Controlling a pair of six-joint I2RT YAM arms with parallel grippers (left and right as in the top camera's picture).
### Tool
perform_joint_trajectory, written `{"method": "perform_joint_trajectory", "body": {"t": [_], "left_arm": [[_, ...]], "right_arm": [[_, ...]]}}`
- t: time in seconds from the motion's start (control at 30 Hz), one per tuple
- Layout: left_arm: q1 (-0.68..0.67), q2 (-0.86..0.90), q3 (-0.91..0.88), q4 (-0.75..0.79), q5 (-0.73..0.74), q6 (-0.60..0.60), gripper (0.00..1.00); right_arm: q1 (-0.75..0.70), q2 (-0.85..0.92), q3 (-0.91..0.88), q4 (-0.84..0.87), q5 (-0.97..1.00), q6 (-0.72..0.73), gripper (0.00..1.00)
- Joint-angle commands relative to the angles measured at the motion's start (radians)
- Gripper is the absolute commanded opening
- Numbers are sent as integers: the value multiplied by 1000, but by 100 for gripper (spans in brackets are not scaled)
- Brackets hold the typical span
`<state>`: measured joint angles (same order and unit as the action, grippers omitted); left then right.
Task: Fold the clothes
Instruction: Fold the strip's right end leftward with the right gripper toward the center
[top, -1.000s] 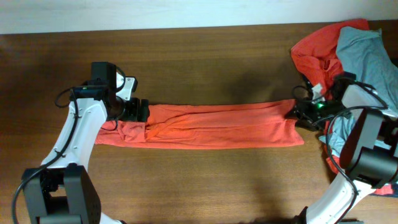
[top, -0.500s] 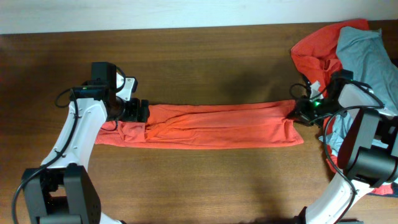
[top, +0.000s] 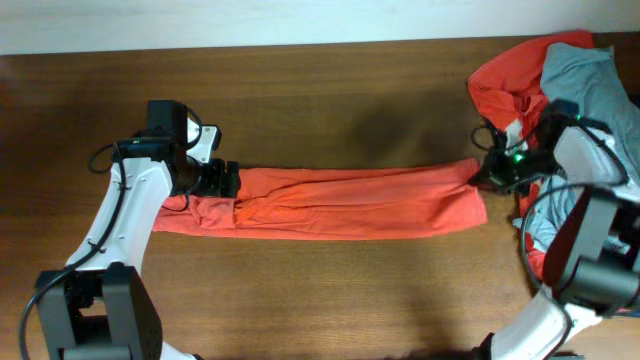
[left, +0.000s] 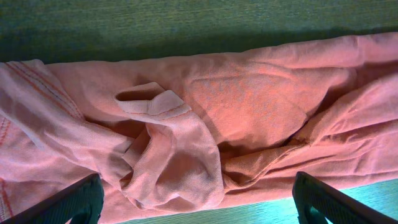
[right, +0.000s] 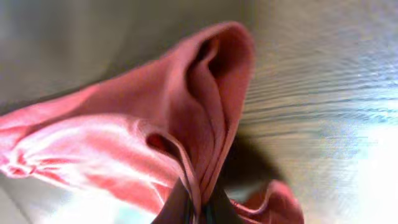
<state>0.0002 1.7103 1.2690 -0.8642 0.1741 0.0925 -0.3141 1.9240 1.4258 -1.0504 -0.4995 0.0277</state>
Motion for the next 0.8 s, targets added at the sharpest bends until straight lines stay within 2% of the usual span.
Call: {"method": "perform_joint_trajectory", "body": {"t": [0.0, 0.13, 0.33, 0.77], "left_arm": [[5, -4, 5, -2, -6, -1, 97], [4, -4, 5, -10, -6, -1, 97], [4, -4, 5, -23, -6, -1, 97], [4, -4, 5, -39, 5, -1, 97]], "right_arm": [[87, -85, 33, -26, 15, 35, 4], [211, -85, 33, -37, 15, 60, 4], [448, -85, 33, 35, 93, 192, 4], [732, -61, 33, 167, 157, 348, 4]]}}
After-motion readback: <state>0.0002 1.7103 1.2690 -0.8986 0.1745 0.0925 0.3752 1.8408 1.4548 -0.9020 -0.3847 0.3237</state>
